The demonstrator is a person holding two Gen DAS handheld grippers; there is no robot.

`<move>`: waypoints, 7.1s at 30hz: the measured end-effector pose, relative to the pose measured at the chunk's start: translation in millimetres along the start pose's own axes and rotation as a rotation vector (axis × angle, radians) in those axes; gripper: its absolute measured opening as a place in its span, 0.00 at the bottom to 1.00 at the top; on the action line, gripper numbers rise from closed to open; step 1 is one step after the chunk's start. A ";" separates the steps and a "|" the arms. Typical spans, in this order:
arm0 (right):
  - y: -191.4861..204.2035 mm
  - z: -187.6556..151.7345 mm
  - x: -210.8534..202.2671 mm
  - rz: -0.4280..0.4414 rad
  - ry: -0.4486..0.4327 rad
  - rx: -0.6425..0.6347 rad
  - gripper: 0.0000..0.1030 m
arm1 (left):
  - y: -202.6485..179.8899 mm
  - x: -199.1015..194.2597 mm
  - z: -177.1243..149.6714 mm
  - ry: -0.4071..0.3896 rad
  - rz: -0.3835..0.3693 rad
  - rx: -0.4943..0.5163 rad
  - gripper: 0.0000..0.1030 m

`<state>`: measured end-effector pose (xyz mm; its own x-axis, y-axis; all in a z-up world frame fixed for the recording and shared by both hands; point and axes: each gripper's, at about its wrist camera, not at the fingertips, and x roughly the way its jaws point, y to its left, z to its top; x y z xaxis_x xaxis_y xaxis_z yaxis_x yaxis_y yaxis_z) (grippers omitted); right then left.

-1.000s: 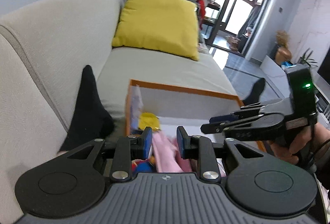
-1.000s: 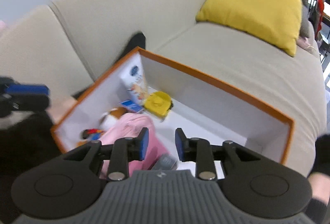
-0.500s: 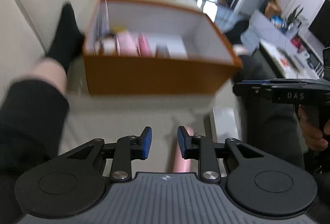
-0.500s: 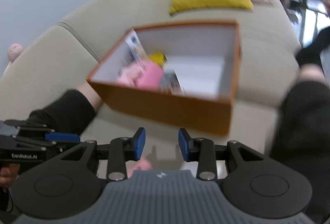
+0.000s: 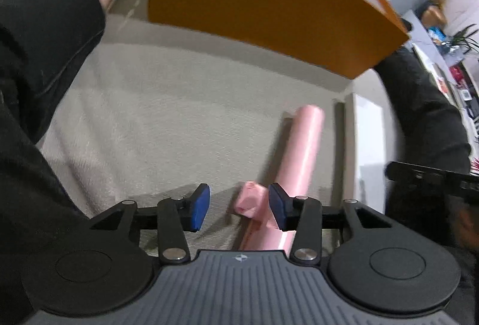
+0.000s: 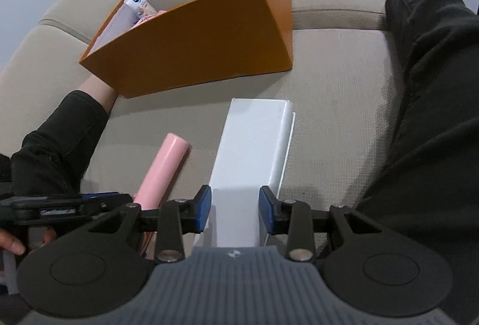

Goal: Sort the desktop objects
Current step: 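Grasp the pink selfie stick handle with the left tool, then grasp the white rectangular box with the right tool while the left tool holds the pink stick, then lift and carry the pink stick and white box over the orange box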

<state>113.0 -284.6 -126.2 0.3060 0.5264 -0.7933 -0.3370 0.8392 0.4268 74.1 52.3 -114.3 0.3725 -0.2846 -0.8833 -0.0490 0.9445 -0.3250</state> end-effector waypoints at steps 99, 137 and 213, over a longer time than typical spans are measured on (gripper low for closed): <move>47.6 10.8 38.4 0.092 -0.031 -0.128 0.17 | -84.3 -23.4 -27.4 -0.216 0.207 0.426 0.43; 32.7 10.5 26.7 0.000 0.061 -0.057 0.32 | -23.2 -37.0 0.7 -0.197 -0.003 0.097 0.36; 77.5 217.9 -28.3 -0.193 -0.216 -0.298 0.30 | -37.3 -137.9 116.0 -0.540 -0.176 0.087 0.17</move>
<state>272.2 -204.7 23.9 0.5582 0.4064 -0.7234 -0.4881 0.8658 0.1098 132.1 75.4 58.9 0.7898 -0.3362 -0.5130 0.1249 0.9070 -0.4021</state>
